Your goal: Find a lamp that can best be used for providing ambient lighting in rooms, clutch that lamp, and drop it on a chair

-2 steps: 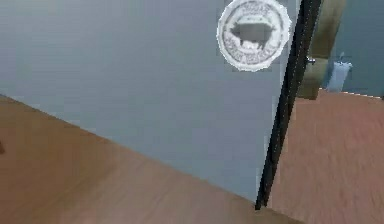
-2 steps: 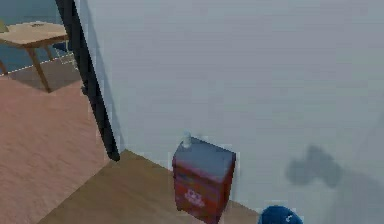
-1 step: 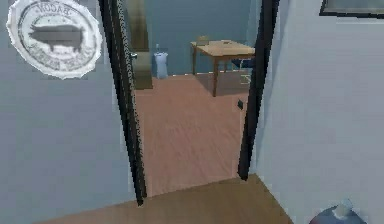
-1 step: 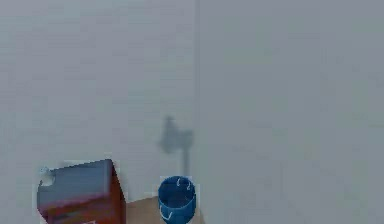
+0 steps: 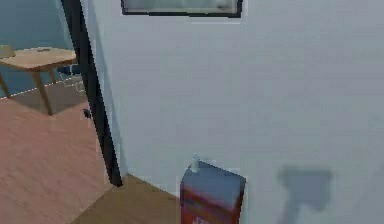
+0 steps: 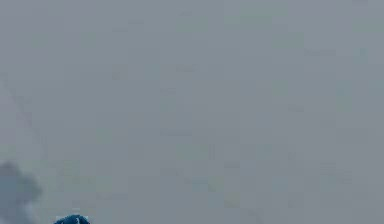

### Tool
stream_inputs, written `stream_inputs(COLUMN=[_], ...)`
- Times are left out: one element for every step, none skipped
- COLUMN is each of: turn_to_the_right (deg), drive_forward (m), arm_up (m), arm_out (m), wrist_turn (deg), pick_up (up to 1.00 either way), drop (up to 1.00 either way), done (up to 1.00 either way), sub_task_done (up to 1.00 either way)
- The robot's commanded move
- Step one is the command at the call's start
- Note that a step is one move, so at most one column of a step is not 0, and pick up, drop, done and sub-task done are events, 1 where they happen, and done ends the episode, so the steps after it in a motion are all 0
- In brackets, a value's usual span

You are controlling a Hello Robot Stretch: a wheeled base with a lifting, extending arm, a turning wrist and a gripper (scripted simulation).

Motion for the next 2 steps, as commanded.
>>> stream_inputs(turn_to_the_right=[21.0,0.0], drive_forward=[0.0,0.45], arm_up=[0.0,0.0], arm_out=[0.0,0.0], wrist_turn=[0.0,0.0], pick_up=[0.0,0.0], drop=[0.0,0.0], done=[0.0,0.0], sub_task_done=[0.0,0.0])
